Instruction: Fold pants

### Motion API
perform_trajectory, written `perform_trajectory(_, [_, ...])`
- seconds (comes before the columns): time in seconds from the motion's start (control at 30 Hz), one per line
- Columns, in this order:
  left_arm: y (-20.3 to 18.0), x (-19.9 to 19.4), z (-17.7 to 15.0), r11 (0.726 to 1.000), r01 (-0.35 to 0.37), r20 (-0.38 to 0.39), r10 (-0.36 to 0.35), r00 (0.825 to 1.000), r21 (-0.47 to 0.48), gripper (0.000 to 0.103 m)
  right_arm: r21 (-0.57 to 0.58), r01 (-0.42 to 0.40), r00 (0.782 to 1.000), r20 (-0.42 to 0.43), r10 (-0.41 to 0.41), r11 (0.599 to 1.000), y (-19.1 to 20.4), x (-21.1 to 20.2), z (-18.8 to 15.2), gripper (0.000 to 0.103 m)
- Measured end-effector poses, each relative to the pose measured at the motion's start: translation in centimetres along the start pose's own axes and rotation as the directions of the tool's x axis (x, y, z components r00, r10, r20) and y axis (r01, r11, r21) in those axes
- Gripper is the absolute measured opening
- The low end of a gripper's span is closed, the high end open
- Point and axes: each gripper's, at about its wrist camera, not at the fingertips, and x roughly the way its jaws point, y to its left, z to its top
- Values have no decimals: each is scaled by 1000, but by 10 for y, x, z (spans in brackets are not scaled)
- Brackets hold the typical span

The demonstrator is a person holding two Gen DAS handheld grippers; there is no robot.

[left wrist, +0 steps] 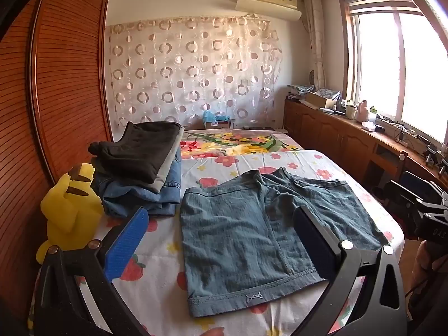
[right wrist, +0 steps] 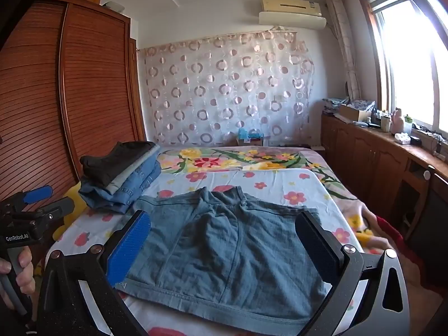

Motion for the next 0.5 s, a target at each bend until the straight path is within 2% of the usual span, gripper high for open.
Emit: perform_trajectory(0.5, [0, 1, 0, 1000, -2, 4, 2, 1000, -3, 103, 17, -8, 1000, 17, 8, 1000, -1, -1, 0, 103])
